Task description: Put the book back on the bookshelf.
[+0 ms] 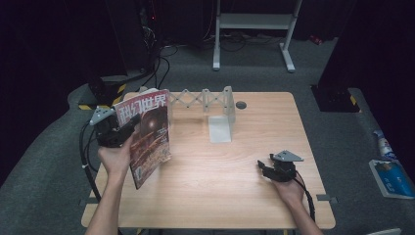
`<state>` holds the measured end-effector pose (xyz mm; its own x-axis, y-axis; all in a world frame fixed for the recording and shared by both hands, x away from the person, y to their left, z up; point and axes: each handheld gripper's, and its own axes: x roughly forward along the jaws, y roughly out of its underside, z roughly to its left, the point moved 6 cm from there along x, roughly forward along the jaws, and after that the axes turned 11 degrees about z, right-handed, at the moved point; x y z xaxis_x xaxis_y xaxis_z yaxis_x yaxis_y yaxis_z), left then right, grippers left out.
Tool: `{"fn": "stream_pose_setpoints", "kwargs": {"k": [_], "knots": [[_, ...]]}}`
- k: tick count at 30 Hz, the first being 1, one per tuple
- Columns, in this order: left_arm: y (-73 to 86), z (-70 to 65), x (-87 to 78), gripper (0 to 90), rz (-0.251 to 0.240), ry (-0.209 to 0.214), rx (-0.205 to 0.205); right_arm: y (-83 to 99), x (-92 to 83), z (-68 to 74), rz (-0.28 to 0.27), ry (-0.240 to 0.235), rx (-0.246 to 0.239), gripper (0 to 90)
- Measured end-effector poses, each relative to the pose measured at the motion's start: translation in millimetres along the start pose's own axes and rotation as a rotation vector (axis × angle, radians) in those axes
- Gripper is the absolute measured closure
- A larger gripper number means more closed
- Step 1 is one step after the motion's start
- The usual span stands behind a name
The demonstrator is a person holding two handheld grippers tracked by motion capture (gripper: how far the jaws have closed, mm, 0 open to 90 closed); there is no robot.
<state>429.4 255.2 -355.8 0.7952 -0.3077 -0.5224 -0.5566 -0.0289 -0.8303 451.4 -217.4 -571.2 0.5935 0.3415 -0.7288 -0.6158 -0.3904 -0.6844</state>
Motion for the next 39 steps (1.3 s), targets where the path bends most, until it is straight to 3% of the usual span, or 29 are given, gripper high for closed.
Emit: {"fn": "stream_pose_setpoints", "kwargs": {"k": [11,22,34,39], "knots": [[-9.3,11.2,14.3,84.0,-0.019,-0.069,0.002,0.1,-0.1,0.3,0.000,-0.001,0.002,38.0],[-16.5,17.0,36.6,84.1,-0.022,-0.104,0.013,0.2,-0.3,0.8,0.001,-0.001,0.000,38.0],[-23.9,25.0,50.0,84.1,-0.042,-0.120,-0.028,0.4,-0.4,1.4,0.000,-0.004,-0.003,38.0],[-26.3,27.4,56.5,84.1,-0.054,-0.118,-0.016,0.4,-0.4,1.7,-0.001,-0.005,-0.003,37.8]]}}
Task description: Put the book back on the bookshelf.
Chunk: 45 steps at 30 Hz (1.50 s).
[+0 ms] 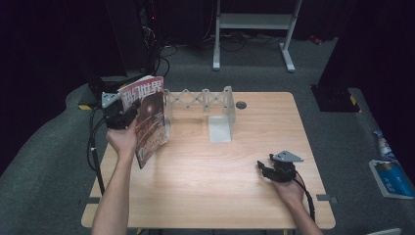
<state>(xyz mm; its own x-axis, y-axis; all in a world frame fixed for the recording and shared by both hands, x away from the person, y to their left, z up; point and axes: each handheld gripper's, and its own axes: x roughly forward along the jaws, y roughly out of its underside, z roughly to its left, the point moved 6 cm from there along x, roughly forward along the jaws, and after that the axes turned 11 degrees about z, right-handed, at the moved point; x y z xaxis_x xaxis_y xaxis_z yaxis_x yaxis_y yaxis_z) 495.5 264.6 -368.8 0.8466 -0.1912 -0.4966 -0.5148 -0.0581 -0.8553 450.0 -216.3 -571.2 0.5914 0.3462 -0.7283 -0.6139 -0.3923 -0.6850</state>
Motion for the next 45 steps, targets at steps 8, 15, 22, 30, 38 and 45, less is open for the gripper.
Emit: {"fn": "stream_pose_setpoints", "kwargs": {"k": [8,15,22,30,38,45], "knots": [[-1.9,1.8,10.5,84.2,-0.013,-0.014,-0.014,0.0,0.0,0.1,0.000,-0.002,-0.003,37.8],[-3.8,1.8,20.8,84.2,-0.006,-0.014,-0.005,0.2,-0.3,0.5,0.003,-0.005,-0.002,37.9],[-6.2,2.6,29.5,84.1,-0.024,0.011,-0.039,0.3,-0.4,0.5,0.005,-0.006,-0.002,37.9],[-7.0,3.8,34.9,84.1,-0.066,-0.033,-0.032,0.1,-0.3,0.5,0.005,-0.007,-0.002,37.9],[-6.4,2.3,40.0,84.0,-0.104,-0.039,-0.028,0.3,-0.4,0.8,0.005,-0.009,-0.005,37.8],[0.3,6.3,41.0,83.9,-0.120,-0.024,-0.044,0.2,-0.4,0.9,0.004,-0.009,-0.008,37.7]]}}
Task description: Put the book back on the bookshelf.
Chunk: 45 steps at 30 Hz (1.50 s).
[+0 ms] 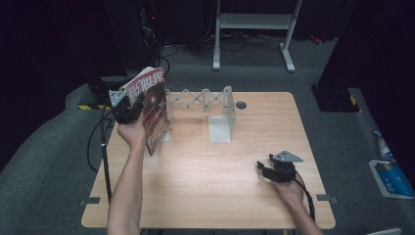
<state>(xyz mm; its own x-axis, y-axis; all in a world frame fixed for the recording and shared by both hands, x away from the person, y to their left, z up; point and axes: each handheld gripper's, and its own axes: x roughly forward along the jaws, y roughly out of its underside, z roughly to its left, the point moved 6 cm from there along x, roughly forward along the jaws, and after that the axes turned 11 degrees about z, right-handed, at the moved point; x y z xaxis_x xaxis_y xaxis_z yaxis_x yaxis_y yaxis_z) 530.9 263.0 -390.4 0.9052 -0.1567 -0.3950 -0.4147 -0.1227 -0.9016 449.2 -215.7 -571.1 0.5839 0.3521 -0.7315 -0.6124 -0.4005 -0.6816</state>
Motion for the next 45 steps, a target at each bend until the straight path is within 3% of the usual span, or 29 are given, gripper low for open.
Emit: {"fn": "stream_pose_setpoints", "kwargs": {"k": [8,16,20,31,38,45], "knots": [[5.7,-3.7,-2.0,83.6,0.045,0.010,0.029,0.0,0.0,0.0,0.000,0.000,-0.001,37.6],[10.1,-4.2,-4.4,83.2,0.107,-0.008,0.057,0.1,0.0,0.2,0.000,-0.001,0.000,37.7],[8.6,-3.2,-7.7,82.7,0.176,-0.021,0.083,0.1,0.0,0.3,0.000,-0.001,0.001,37.7],[4.7,-5.4,-11.3,82.6,0.301,-0.010,0.115,0.2,-0.1,0.4,0.000,-0.002,0.000,37.7],[3.2,-2.7,-13.7,82.8,0.380,0.001,0.100,0.2,-0.2,0.7,0.001,-0.003,0.001,37.7],[2.9,-4.1,-15.8,84.0,0.367,0.013,0.097,0.2,-0.2,0.7,0.000,-0.003,0.001,37.7]]}}
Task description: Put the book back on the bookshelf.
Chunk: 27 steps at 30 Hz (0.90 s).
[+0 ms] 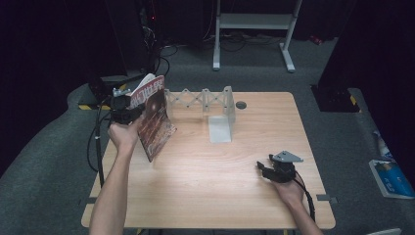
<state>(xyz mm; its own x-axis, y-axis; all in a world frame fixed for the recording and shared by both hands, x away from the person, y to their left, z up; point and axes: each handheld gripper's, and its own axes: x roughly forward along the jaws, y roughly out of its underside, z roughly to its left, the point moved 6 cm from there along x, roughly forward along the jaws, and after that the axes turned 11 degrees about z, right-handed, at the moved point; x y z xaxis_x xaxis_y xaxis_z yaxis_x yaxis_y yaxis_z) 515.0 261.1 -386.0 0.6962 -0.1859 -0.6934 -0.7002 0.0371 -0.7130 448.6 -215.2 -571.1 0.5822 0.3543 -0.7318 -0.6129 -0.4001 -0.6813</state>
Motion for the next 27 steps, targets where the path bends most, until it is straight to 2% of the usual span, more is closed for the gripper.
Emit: {"fn": "stream_pose_setpoints", "kwargs": {"k": [4,9,12,17,27], "knots": [[-0.8,-1.0,-4.0,84.1,-0.032,-0.009,0.008,0.0,0.0,0.0,0.000,0.000,0.000,37.7],[-1.9,0.5,-9.5,84.2,-0.086,-0.027,-0.001,0.0,0.0,0.1,0.000,0.000,0.000,37.7],[-2.1,-0.2,-9.6,84.2,-0.100,-0.035,-0.003,0.0,0.0,0.1,0.000,0.000,0.000,37.7],[-0.7,-1.3,-7.1,84.2,-0.152,-0.039,-0.023,0.2,-0.1,0.0,-0.002,0.001,-0.002,37.7],[2.9,-3.8,0.7,84.1,-0.199,-0.049,-0.048,0.2,-0.1,-0.1,-0.003,0.001,-0.005,37.7]]}}
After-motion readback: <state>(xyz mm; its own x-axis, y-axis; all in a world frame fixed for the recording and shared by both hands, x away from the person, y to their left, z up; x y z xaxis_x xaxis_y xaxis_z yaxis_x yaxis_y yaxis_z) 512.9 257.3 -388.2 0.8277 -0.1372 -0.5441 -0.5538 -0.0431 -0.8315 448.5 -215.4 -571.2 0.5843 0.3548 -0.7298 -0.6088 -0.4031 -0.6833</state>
